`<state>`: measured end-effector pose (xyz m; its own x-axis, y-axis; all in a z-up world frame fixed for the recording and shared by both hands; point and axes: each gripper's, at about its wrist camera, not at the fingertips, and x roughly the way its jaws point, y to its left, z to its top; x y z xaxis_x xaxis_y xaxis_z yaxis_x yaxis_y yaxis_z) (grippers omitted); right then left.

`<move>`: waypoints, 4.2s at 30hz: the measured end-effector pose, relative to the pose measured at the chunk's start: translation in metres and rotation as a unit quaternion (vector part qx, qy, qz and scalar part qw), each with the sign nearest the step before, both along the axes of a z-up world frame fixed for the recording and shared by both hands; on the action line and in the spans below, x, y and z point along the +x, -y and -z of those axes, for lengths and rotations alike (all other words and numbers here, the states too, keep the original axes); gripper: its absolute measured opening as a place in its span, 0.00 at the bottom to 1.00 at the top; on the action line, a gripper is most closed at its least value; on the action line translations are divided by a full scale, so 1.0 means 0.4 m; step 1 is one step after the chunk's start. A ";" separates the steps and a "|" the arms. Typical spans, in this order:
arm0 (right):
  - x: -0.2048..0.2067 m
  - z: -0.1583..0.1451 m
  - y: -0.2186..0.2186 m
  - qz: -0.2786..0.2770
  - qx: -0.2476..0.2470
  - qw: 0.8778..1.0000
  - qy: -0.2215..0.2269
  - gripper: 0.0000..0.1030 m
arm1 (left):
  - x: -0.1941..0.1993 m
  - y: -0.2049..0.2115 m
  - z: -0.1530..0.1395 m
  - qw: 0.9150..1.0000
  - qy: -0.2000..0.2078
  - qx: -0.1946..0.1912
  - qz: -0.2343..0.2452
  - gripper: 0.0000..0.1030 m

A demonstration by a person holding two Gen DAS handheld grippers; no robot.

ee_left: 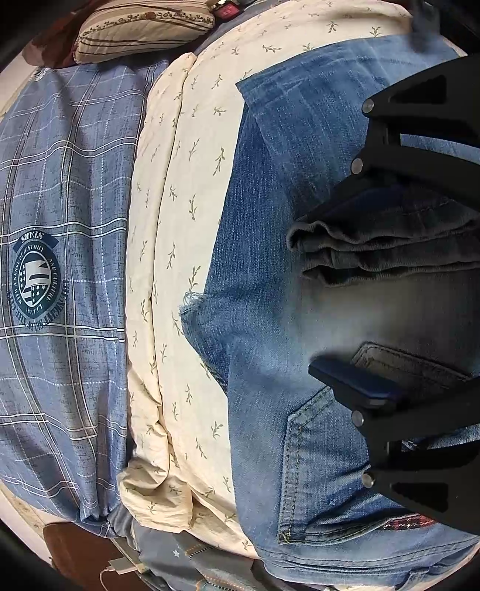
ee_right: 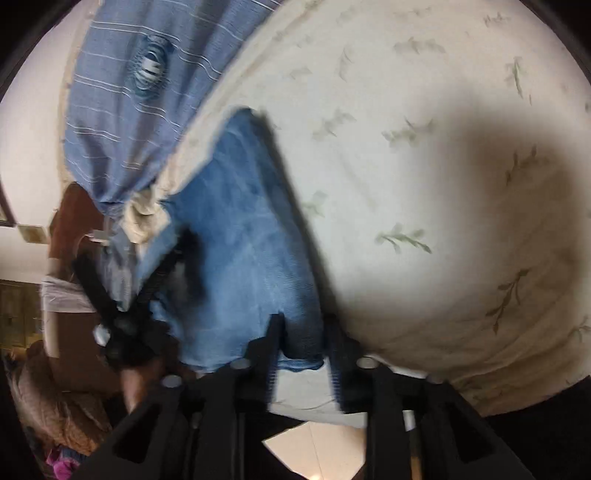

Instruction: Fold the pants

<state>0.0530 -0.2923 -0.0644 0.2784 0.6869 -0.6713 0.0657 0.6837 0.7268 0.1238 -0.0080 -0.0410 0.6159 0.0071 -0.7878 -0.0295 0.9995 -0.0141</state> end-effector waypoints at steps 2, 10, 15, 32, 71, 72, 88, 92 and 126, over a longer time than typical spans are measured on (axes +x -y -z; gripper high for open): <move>0.013 -0.069 -0.008 -0.008 -0.020 0.999 0.045 0.75 | 0.001 0.000 0.000 1.000 -0.002 -0.002 -0.002 0.73; 0.239 -0.107 -0.044 -0.021 -0.063 0.992 0.105 0.75 | 0.002 -0.004 0.002 1.000 -0.005 -0.006 0.001 0.73; 0.290 -0.042 -0.084 -0.041 -0.046 0.995 0.080 0.62 | 0.005 -0.009 0.004 1.000 -0.008 -0.011 0.004 0.73; 0.185 -0.121 -0.065 -0.001 -0.139 0.983 0.119 0.31 | 0.008 -0.005 0.006 1.000 -0.009 -0.011 0.004 0.75; -0.039 -0.053 -0.101 0.012 -0.066 0.979 0.193 0.85 | -0.440 -0.368 -0.109 0.937 0.158 -0.259 -0.171 0.86; -0.037 -0.053 -0.098 0.010 -0.064 0.979 0.194 0.85 | -0.460 -0.405 -0.090 0.924 0.151 -0.288 -0.201 0.86; -0.021 -0.017 -0.028 0.056 0.057 0.986 0.148 0.85 | -0.397 -0.528 0.105 0.844 0.019 -0.446 -0.296 0.86; -0.022 -0.017 -0.026 0.052 0.062 0.986 0.147 0.85 | -0.396 -0.538 0.107 0.834 0.022 -0.450 -0.318 0.86; 0.243 -0.239 -0.504 -0.124 -0.056 0.973 0.184 0.77 | -0.379 -0.510 0.040 0.912 0.042 -0.318 -0.257 0.32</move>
<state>0.1501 -0.0909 0.0311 0.3493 0.6920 -0.6318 -0.3628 0.7215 0.5897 -0.0280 0.1961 -0.0570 0.7188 -0.1298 -0.6829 -0.4632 0.6432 -0.6098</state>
